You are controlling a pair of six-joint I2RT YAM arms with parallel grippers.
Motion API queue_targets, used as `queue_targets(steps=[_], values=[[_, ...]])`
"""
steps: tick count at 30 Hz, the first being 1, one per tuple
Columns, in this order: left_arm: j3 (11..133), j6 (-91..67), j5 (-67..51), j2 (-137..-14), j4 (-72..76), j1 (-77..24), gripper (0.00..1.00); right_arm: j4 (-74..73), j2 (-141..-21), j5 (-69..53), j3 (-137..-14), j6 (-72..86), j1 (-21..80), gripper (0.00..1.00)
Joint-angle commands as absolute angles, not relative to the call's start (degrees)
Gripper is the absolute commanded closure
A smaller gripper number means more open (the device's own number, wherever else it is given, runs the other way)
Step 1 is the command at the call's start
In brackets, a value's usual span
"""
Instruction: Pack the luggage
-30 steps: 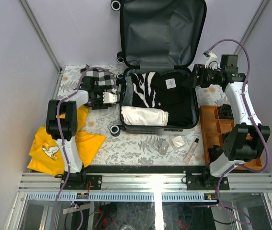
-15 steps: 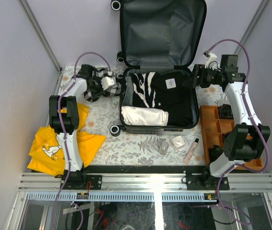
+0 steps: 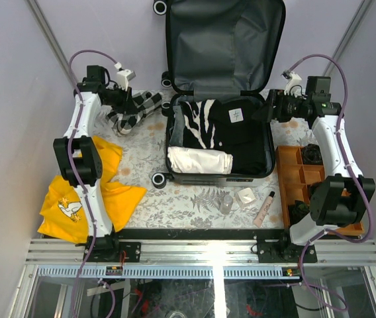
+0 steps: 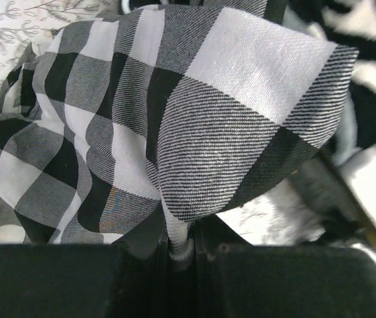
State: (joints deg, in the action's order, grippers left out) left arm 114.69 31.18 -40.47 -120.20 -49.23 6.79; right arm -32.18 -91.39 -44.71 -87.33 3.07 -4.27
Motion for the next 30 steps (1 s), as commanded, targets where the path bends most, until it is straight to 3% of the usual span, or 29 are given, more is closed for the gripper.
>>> queue_targets(steps=[1,16,22,30], values=[[116.92,9.77,-47.96,-115.23,-44.52,6.29,1.0,-30.0,-87.78,-46.58,-87.09,3.86,-4.65,0.2],[111.53,-10.51,-45.7,-105.22,-32.77,-5.57,1.0,-29.99,-86.98,-47.04,-86.84,4.21,-5.27,0.2],[104.02,-14.58,-35.96,-99.08,-26.45,-15.31,1.0,-31.13,-86.57,-46.67,-86.32,3.28,-5.94,0.2],[94.98,-20.51,-12.07,-92.1,-24.53,-31.45,1.0,-32.92,-86.4,-47.05,-85.39,2.54,-6.33,0.21]])
